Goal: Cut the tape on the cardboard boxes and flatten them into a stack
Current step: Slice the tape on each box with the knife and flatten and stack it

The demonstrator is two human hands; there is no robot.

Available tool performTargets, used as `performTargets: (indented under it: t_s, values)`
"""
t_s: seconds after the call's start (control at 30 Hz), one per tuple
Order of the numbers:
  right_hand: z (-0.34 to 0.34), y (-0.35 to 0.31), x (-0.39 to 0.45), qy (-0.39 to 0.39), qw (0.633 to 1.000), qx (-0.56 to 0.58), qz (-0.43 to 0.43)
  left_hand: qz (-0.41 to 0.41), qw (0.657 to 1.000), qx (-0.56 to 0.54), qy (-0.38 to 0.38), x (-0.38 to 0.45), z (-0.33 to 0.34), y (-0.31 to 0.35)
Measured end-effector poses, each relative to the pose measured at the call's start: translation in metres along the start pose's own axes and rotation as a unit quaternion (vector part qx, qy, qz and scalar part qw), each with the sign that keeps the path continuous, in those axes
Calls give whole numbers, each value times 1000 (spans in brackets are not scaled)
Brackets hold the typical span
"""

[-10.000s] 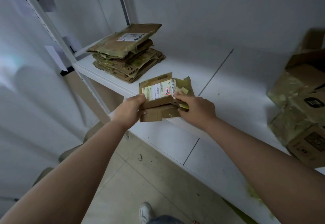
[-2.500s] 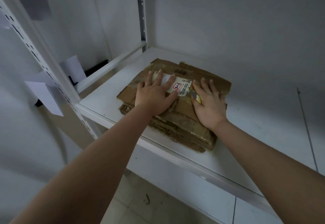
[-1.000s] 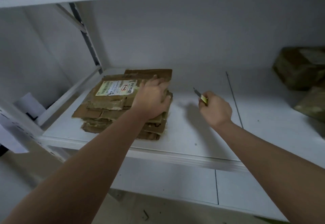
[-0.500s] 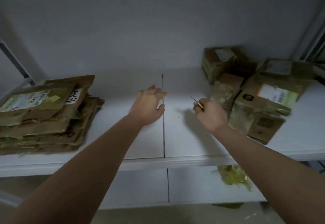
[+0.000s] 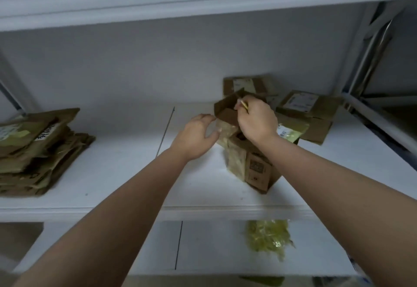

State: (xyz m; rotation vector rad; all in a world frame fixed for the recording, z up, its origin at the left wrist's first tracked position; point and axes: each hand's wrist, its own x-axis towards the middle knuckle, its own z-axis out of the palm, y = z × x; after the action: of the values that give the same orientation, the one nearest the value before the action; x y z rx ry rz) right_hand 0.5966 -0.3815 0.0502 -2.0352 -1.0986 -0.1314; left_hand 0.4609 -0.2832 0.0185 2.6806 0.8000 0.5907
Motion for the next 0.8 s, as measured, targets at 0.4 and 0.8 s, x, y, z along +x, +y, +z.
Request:
performTargets:
  t_s: [0.4,0.8]
  values:
    - [-25,83,-6,-33,975,-200,96,-116,978,46,-167,-4,46,87]
    - [32,12,-22,-99,992,-73,20,-197,967,30,-159,-76,-45,-43]
